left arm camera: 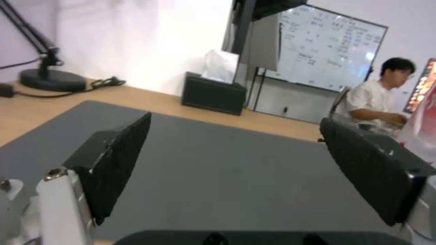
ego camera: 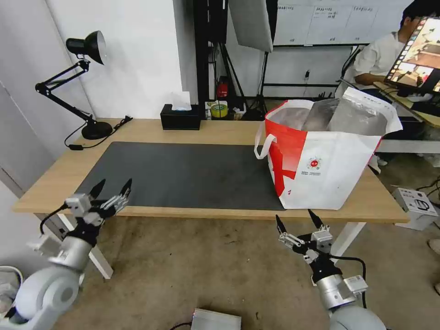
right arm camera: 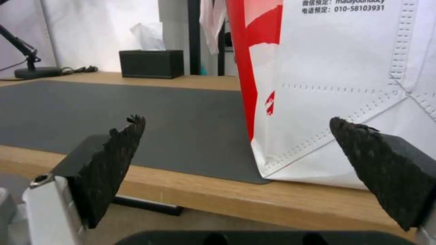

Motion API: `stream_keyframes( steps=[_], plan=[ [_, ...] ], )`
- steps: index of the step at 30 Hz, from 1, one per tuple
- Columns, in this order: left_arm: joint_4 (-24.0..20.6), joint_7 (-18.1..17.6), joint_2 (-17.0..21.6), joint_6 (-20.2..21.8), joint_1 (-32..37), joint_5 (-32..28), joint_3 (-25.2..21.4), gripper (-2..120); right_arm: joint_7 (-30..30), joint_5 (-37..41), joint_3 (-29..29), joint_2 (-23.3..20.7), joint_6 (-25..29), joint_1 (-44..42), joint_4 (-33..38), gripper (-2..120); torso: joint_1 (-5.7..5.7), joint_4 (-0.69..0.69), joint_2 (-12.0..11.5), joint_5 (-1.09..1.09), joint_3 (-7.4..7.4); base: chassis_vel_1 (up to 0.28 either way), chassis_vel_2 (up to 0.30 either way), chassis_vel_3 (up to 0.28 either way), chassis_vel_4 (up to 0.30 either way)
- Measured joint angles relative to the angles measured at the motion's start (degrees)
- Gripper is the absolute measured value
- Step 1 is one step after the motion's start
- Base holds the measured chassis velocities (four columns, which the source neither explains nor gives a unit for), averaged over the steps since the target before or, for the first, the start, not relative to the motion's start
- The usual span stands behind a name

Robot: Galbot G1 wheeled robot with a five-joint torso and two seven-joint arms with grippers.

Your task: Pick up the trash from the table and place it into the takeout bag.

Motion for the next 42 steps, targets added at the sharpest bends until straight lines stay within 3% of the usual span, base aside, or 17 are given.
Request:
stream_keyframes(
  steps=[5, 21, 42],
  plan=[
    [1.51, -0.88, -2.48, -2.89, 1.78, 3.62, -0.68, 100, 0.00, 0.00, 0.00, 0.00, 0.00, 0.00, 0.00, 100, 0.00, 0.00, 0.00, 0.00, 0.00, 0.000, 0.000, 0.000, 0.000],
    [5.41, -3.78, -4.04, -3.58, 1.43, 10.66, 2.71, 100, 0.00, 0.00, 0.00, 0.00, 0.00, 0.00, 0.00, 100, 0.00, 0.00, 0.00, -0.01, 0.01, 0.000, 0.000, 0.000, 0.000],
    [6.23, -3.80, -3.68, -3.81, 0.17, 12.21, 4.10, 100, 0.00, 0.00, 0.00, 0.00, 0.00, 0.00, 0.00, 100, 0.01, 0.00, 0.00, -0.01, 0.01, 0.000, 0.000, 0.000, 0.000]
  ],
)
